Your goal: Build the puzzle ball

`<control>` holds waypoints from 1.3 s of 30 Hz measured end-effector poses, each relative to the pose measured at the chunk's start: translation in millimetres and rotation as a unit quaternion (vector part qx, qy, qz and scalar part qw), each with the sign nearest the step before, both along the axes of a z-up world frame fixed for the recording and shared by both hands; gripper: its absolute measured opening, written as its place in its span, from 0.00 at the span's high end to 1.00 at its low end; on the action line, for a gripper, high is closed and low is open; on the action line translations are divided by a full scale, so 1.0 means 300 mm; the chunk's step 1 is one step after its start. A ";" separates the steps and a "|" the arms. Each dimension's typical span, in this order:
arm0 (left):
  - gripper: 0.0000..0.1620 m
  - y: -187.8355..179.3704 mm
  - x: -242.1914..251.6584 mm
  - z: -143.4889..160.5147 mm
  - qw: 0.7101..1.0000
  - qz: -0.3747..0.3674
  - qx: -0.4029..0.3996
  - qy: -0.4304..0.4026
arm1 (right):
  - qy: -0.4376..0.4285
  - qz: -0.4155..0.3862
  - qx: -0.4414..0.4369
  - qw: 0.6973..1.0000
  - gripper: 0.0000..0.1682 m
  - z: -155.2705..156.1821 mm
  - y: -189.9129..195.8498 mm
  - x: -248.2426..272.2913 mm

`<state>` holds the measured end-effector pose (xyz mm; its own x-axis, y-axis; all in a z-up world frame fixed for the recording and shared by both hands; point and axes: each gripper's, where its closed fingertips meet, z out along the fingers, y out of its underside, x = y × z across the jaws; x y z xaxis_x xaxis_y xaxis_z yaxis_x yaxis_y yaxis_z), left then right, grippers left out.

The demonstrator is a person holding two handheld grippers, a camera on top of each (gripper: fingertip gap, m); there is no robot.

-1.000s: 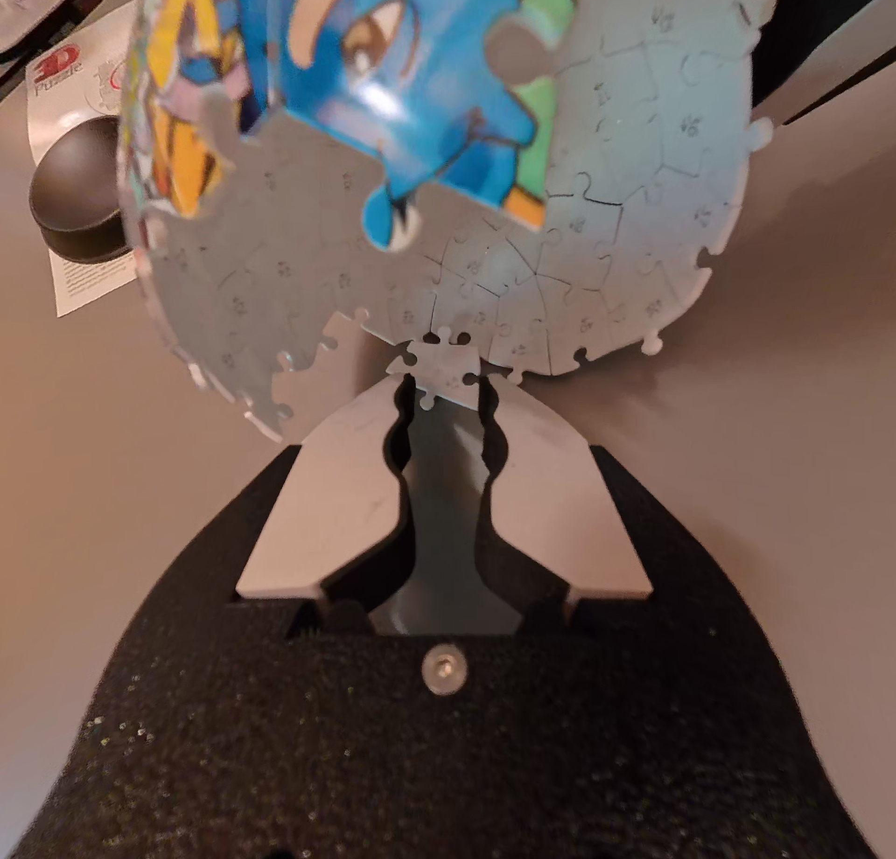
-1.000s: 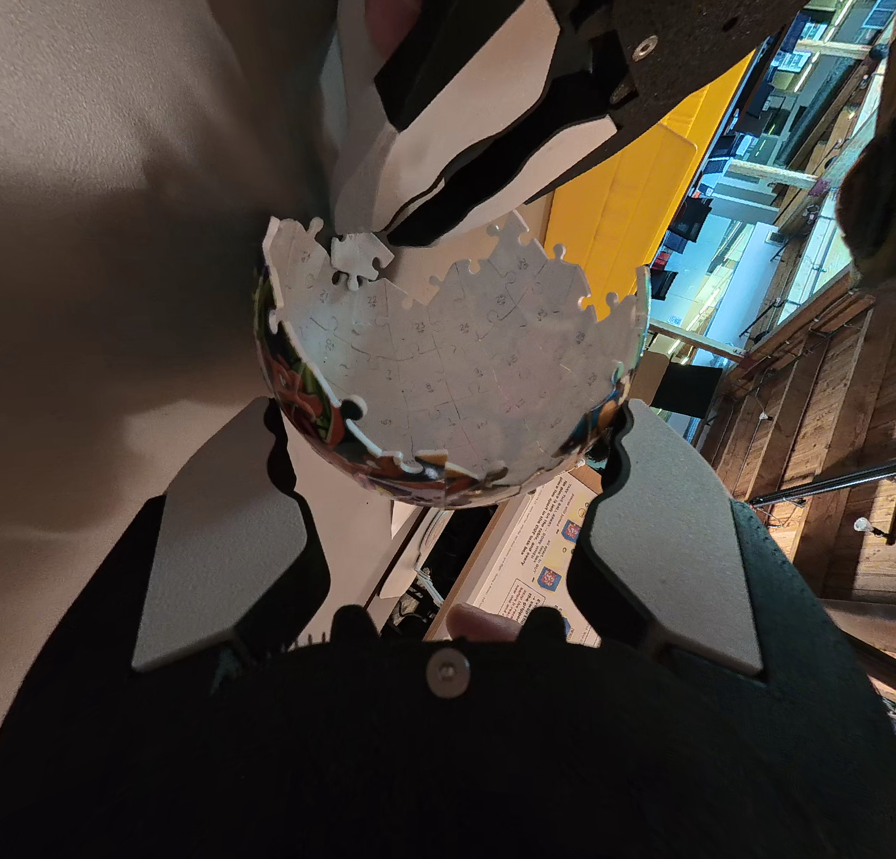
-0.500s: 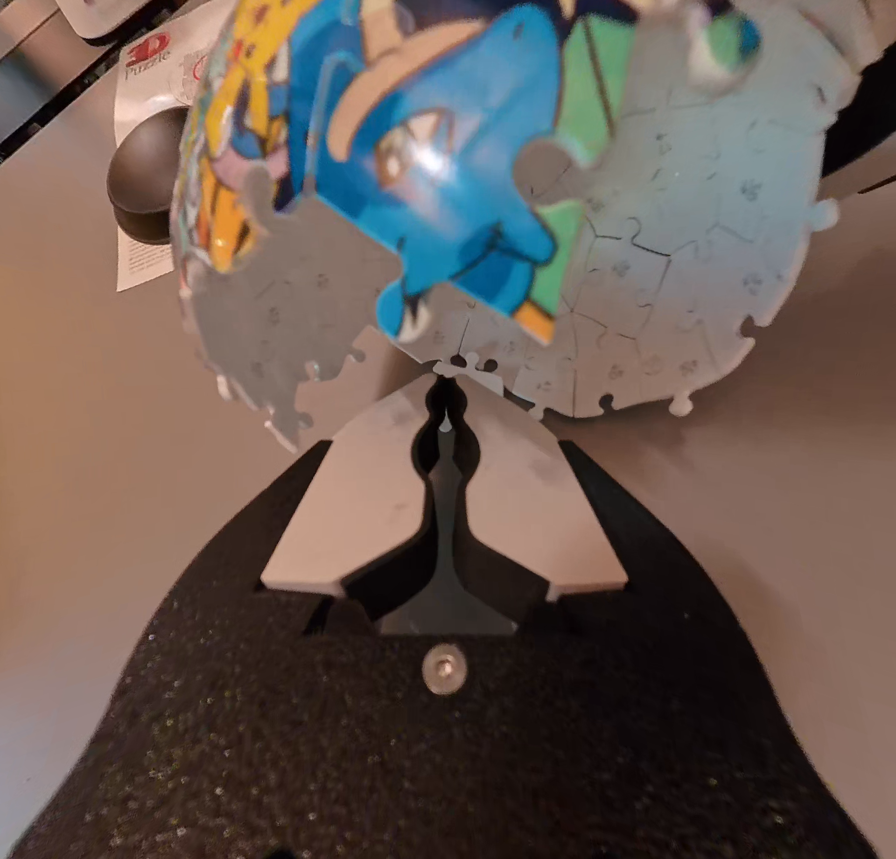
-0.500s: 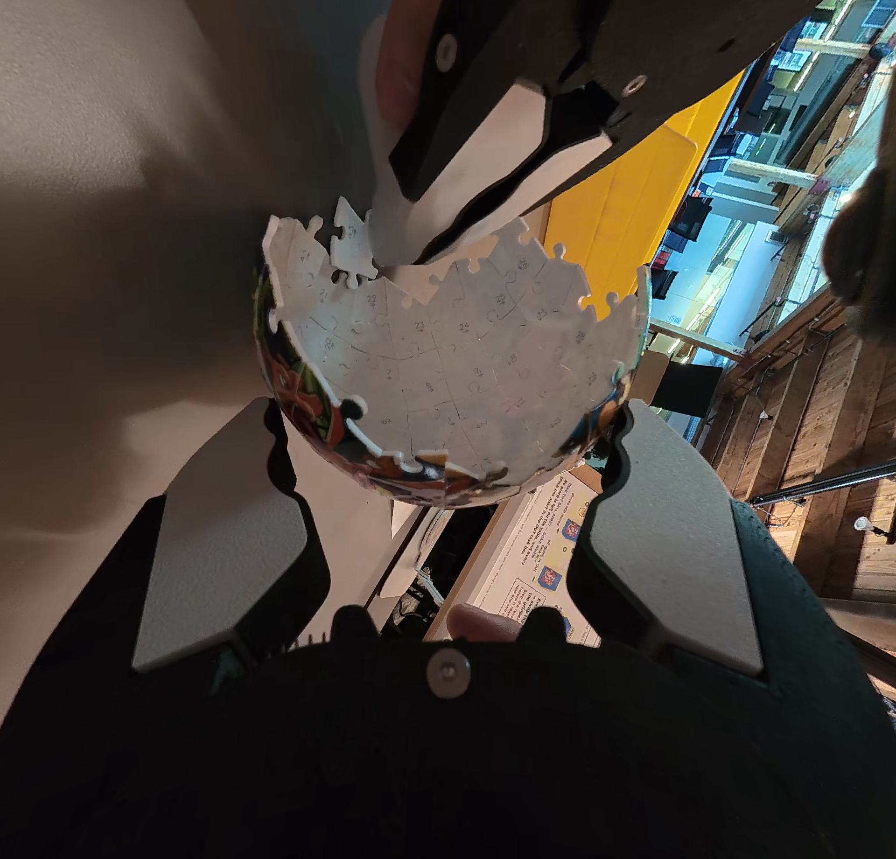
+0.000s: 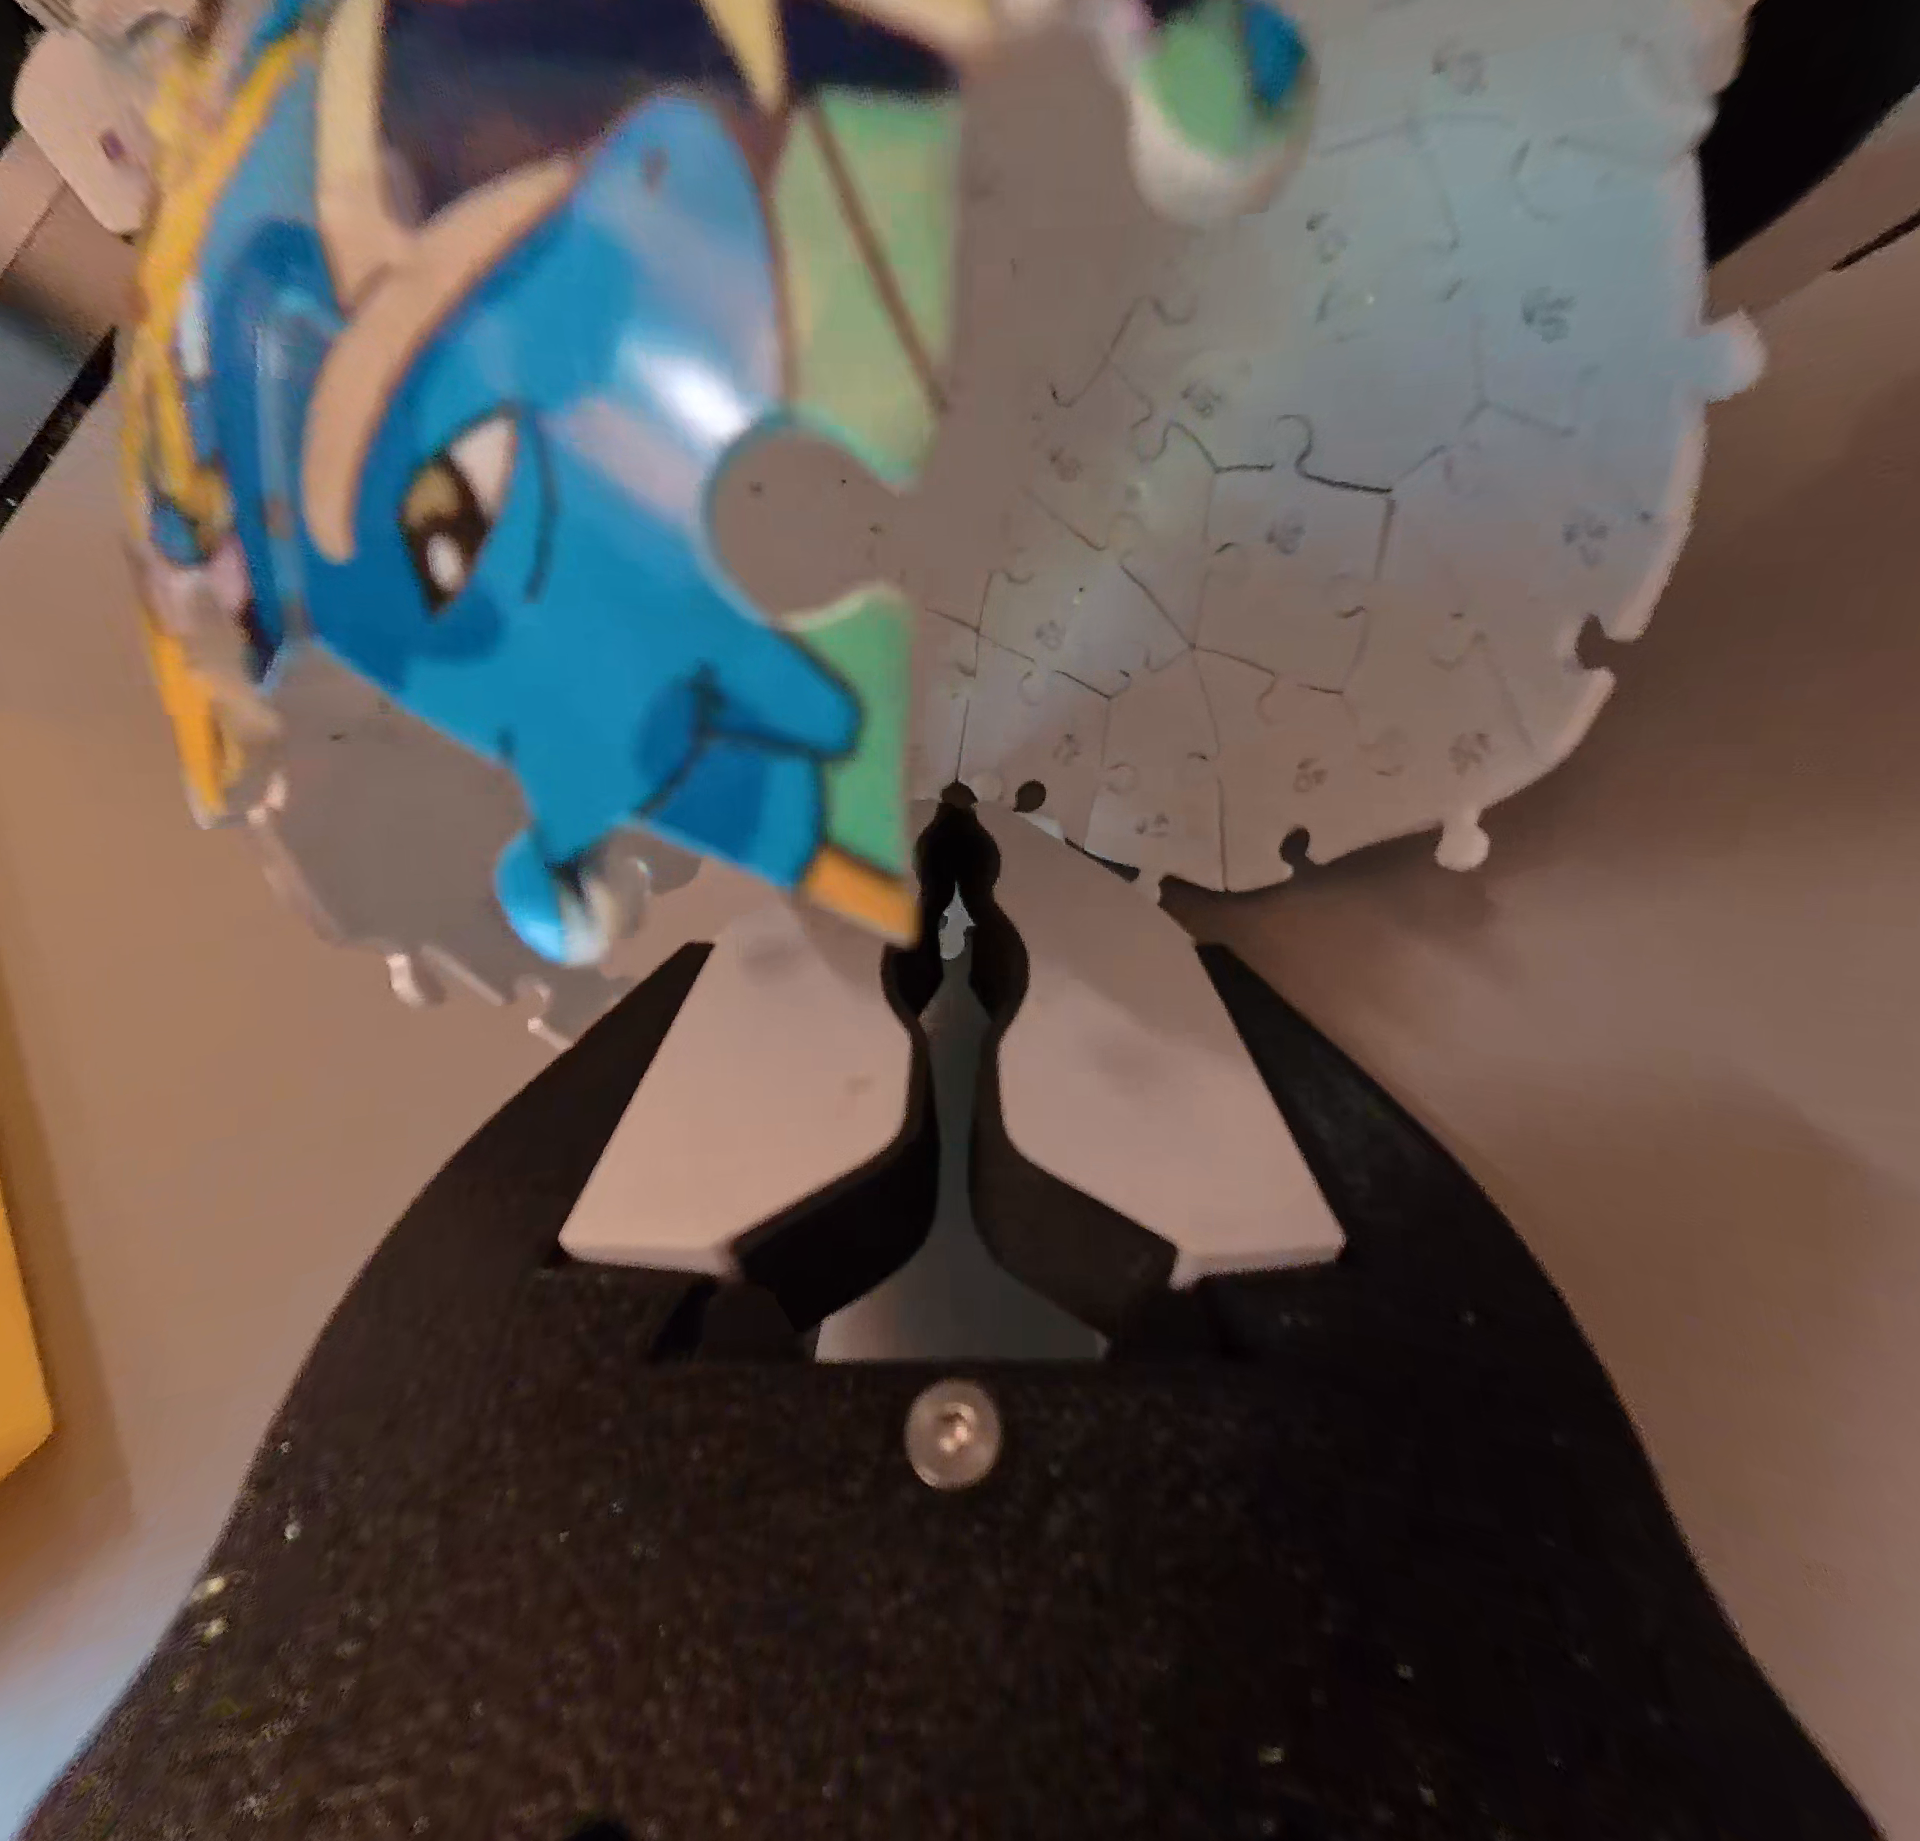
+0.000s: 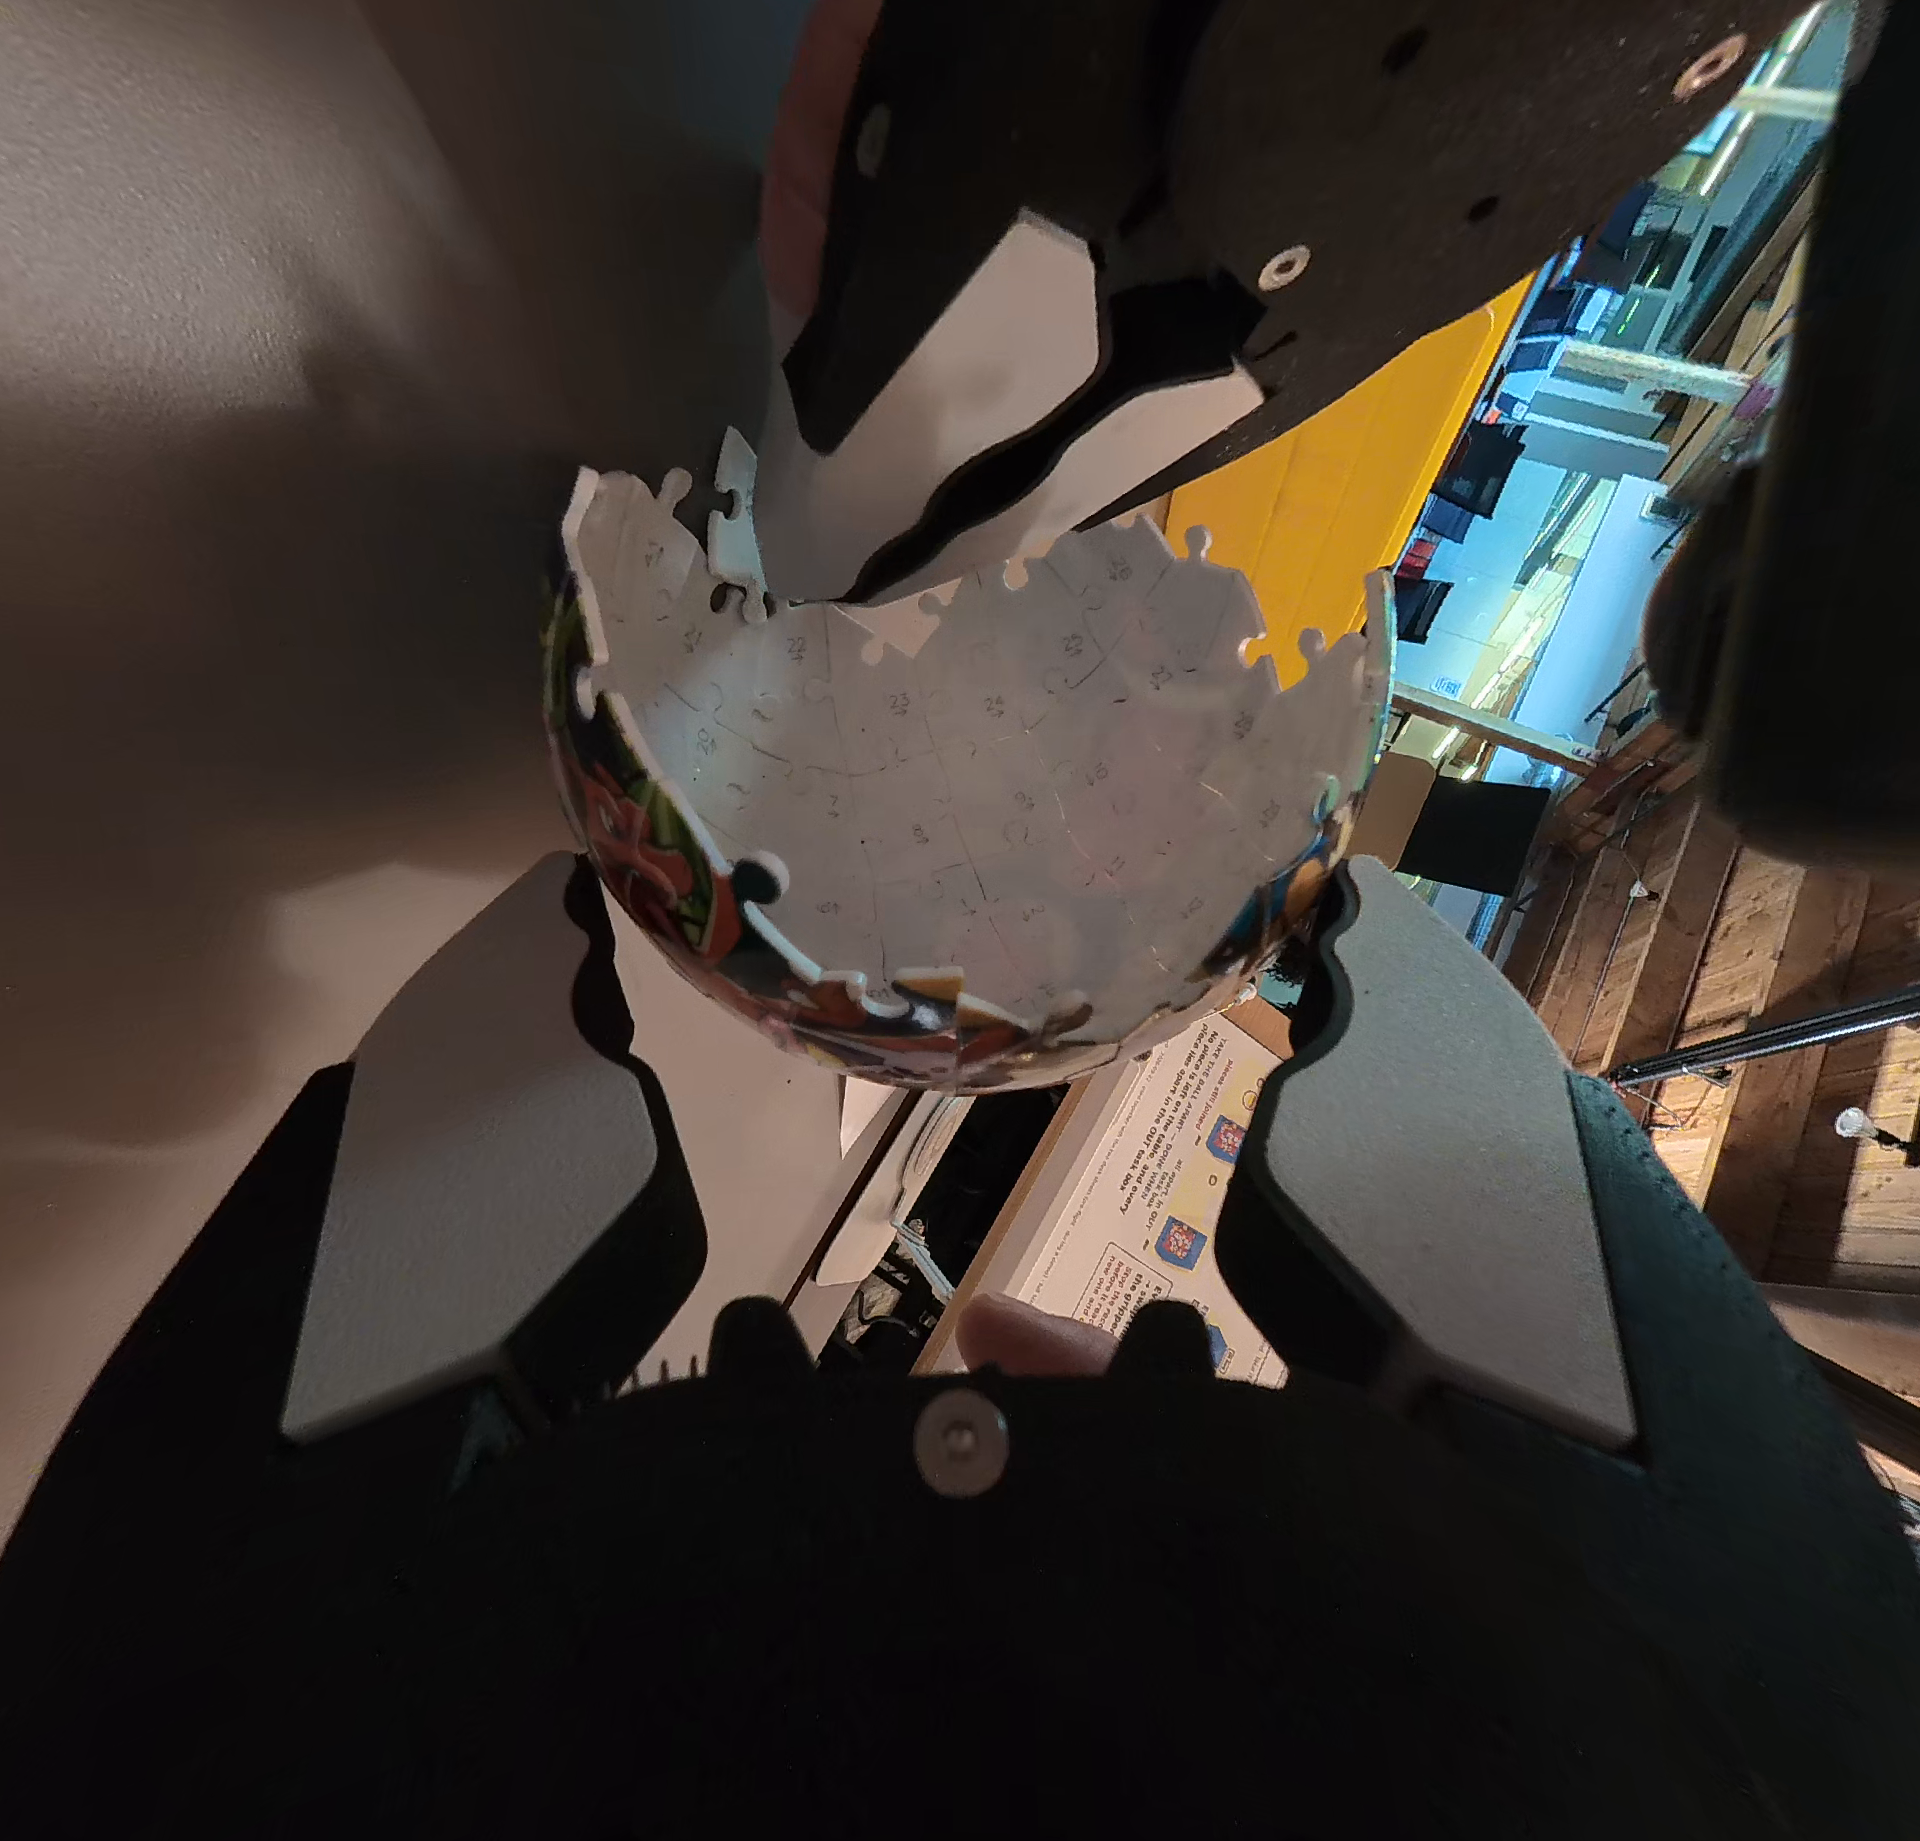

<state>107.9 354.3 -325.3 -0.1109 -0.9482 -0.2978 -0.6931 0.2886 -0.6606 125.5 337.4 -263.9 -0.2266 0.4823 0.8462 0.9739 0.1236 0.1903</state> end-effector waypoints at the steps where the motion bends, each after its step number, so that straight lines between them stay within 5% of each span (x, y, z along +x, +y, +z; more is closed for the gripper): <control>1: 1.00 0.003 -0.001 -0.002 1.000 0.008 -0.003 0.005 | 0.000 0.000 0.000 1.000 0.25 0.000 0.000 0.000; 7: 0.86 -0.012 -0.020 0.071 0.994 0.060 -0.077 -0.047 | 0.002 -0.003 -0.001 1.000 0.25 0.002 0.001 0.009; 11: 0.71 0.045 -0.083 0.105 0.969 0.170 -0.136 -0.113 | 0.000 -0.005 0.000 1.000 0.26 0.004 0.001 0.017; 15: 0.55 0.112 -0.124 0.031 0.948 0.244 -0.194 -0.058 | 0.000 -0.005 0.000 1.000 0.26 0.003 0.002 0.017; 39: 0.47 0.137 -0.027 -0.012 0.973 0.188 -0.137 -0.005 | 0.019 -0.010 0.001 1.000 0.22 -0.007 0.017 0.028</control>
